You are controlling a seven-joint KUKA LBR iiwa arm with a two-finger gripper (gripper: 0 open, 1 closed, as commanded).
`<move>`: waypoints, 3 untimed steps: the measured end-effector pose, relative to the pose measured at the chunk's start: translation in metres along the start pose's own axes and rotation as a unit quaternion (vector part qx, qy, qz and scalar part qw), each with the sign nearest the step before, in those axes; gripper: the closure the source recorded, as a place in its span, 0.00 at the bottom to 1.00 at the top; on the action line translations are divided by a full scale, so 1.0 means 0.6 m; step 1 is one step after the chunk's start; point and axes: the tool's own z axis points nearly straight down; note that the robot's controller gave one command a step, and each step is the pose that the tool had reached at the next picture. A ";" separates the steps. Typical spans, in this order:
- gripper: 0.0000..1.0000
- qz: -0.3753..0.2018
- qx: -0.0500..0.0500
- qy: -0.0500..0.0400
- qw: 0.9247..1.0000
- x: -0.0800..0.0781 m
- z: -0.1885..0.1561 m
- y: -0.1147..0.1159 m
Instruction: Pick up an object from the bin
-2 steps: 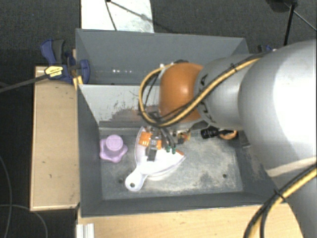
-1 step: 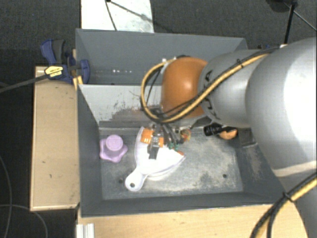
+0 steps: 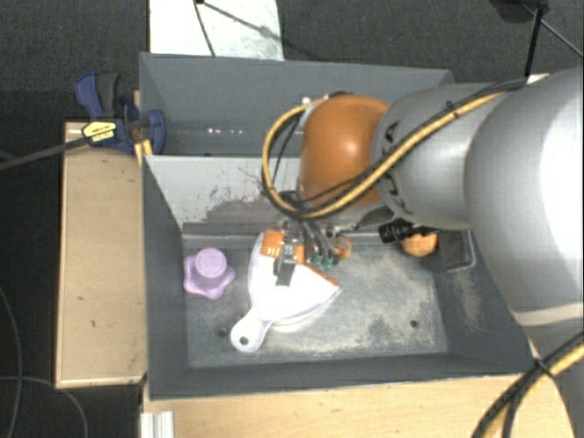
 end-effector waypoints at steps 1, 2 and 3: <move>1.00 0.000 -0.001 -0.001 1.000 -0.001 -0.024 0.001; 1.00 0.000 0.000 -0.001 1.000 -0.001 -0.041 0.000; 1.00 0.000 -0.001 -0.002 1.000 -0.002 -0.056 0.001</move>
Offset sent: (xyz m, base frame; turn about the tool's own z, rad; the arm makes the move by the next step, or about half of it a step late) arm 0.0001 0.0001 0.0497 0.0000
